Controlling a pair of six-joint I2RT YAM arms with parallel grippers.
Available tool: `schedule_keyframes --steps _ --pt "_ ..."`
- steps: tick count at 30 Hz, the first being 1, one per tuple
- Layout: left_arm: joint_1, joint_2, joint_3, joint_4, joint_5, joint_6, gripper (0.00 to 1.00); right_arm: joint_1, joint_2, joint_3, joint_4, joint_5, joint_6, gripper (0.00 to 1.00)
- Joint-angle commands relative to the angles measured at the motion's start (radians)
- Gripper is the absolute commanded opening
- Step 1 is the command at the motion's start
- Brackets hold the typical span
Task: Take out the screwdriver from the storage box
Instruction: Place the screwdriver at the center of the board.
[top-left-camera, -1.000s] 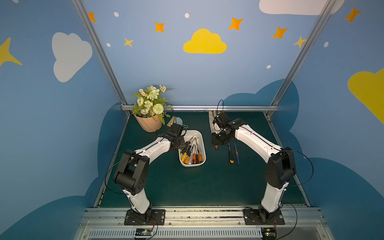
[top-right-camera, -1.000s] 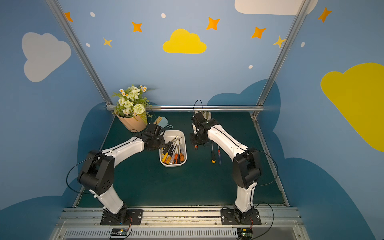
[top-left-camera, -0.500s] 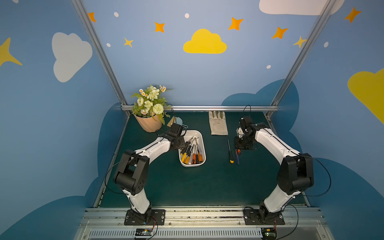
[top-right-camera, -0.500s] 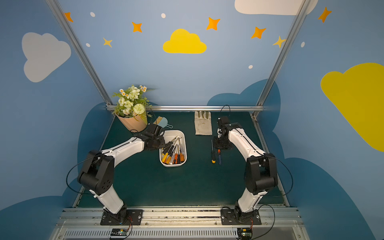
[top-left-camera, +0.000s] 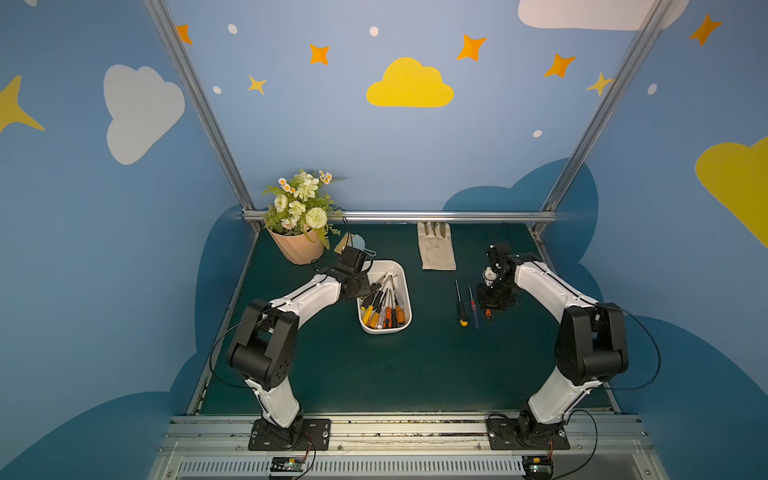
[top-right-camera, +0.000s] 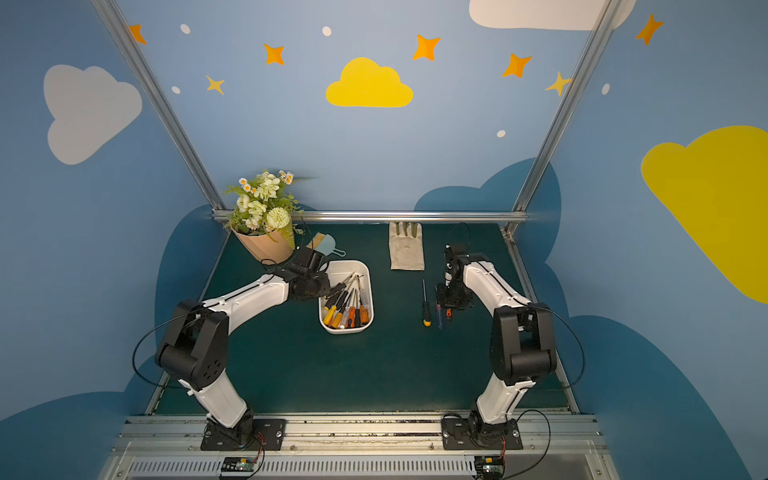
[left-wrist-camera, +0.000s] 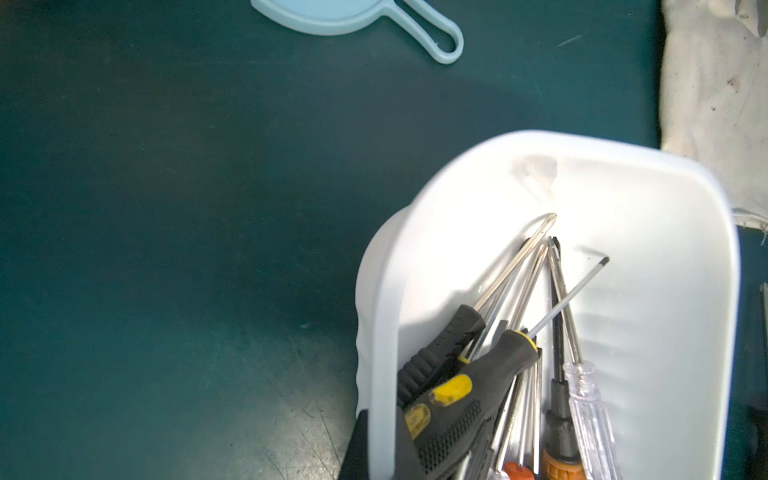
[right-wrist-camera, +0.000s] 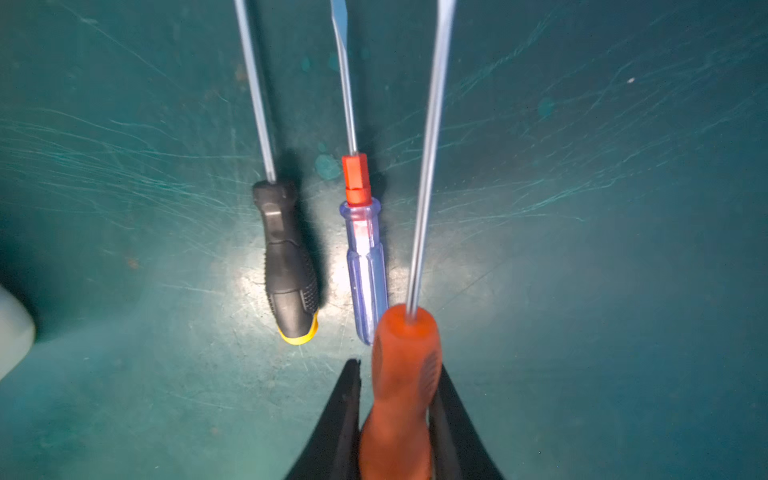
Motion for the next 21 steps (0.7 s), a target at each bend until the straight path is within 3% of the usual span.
schedule_keyframes --steps 1,21 --pt "-0.002 -0.002 0.041 0.045 0.039 -0.003 0.02 -0.008 0.025 -0.019 0.005 0.023 -0.007 0.0" --pt "-0.003 0.0 0.044 0.036 0.029 -0.003 0.02 -0.016 0.147 -0.018 0.068 0.042 -0.008 0.0"
